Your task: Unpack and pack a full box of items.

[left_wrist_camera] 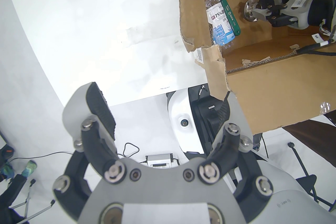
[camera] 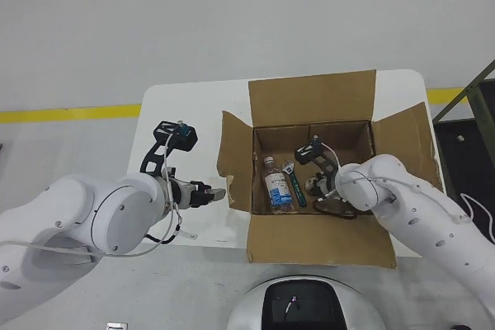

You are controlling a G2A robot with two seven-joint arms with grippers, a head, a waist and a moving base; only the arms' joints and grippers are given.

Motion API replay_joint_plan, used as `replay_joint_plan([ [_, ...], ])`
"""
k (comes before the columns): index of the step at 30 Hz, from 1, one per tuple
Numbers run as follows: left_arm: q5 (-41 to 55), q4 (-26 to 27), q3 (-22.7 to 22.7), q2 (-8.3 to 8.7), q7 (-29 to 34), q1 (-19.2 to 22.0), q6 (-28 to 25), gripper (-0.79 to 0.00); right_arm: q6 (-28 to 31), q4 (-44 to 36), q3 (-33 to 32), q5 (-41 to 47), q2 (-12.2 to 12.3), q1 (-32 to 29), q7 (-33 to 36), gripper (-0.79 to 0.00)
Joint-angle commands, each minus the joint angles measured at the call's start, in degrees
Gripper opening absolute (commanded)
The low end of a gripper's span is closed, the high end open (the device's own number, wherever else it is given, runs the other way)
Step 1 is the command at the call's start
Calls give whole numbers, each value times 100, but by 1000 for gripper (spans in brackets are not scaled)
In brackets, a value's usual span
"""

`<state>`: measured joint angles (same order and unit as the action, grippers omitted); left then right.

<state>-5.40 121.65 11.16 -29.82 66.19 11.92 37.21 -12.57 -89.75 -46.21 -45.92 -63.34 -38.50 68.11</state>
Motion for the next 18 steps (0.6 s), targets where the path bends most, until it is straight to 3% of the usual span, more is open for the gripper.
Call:
replay_joint_plan([
  [1,0,0,0,0,0,0,0,0,-19,45,19,5,-26,27,14,-557],
  [8,0,0,0,0,0,0,0,0,-53,-10,-149,50,-40,24,123,-526],
  [12,0,0,0,0,0,0,0,0,-111,-446,-690,383,34,-29,210,-545],
  [13,0,0,0,0,0,0,0,0,-119,-654,-934,593,63,-45,237,-576],
  [16,0,0,0,0,0,0,0,0,-140,-1302,-1792,1046,178,-142,239,-785],
  [18,0,0,0,0,0,0,0,0,-78,-1728,-2455,1407,256,-217,238,-785],
])
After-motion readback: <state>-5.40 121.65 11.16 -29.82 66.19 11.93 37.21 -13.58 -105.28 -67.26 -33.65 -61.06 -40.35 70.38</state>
